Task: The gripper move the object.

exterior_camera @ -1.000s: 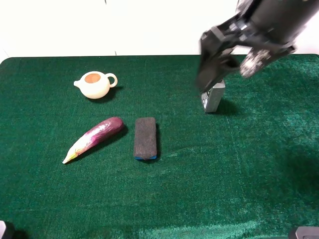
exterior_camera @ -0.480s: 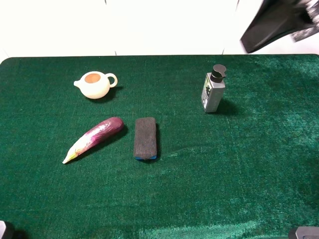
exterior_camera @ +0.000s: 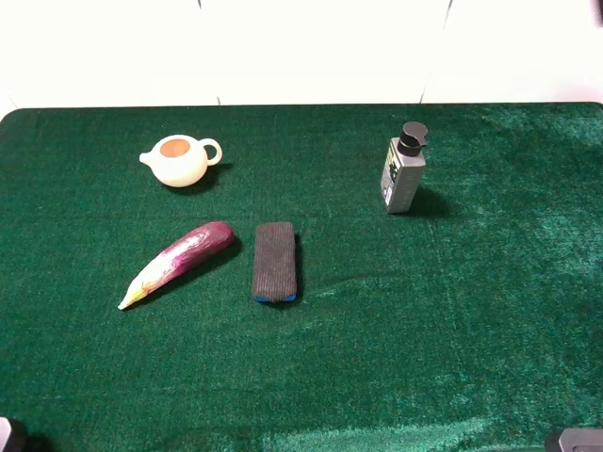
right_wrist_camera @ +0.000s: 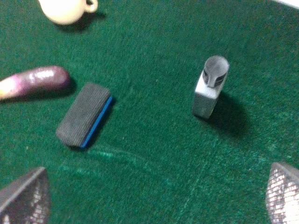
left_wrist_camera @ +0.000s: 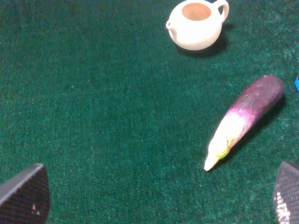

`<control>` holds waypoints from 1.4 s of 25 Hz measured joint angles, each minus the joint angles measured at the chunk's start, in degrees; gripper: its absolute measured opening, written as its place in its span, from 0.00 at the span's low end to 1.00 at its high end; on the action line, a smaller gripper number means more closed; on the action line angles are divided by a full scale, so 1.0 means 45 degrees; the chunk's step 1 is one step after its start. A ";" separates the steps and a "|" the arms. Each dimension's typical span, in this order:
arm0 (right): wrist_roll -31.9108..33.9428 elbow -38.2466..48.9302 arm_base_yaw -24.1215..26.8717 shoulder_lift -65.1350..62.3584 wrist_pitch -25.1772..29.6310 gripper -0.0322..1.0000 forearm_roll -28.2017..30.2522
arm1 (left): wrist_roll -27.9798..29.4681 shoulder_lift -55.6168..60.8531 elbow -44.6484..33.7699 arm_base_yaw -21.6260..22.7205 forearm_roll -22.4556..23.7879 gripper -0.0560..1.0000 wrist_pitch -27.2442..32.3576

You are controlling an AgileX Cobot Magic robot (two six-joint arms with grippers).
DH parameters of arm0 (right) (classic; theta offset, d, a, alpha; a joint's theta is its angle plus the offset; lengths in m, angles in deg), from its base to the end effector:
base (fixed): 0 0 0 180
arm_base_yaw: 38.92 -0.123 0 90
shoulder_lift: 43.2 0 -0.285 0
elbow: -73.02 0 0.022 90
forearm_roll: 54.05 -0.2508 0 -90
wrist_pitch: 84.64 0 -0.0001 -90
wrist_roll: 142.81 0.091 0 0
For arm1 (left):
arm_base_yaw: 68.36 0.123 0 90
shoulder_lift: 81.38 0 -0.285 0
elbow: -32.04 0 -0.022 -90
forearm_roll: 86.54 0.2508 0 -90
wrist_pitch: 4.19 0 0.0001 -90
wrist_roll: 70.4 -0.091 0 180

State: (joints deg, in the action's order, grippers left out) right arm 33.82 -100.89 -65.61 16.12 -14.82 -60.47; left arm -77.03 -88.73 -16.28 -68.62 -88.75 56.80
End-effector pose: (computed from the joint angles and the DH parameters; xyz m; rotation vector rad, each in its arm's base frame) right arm 0.1184 0.0702 0.4283 -0.6222 2.2959 0.3392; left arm -0.0067 -0.0030 0.2782 0.1245 2.0318 0.0238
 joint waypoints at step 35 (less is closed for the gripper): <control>-0.0011 0.9473 0.6408 -1.1523 -0.2418 0.70 0.0481 | 0.0000 0.0000 0.0000 0.0000 0.0000 0.97 0.0000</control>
State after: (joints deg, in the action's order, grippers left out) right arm 33.77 -58.26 -36.78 -35.73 -25.70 -58.30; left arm -77.03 -88.73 -16.28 -68.62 -88.75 56.80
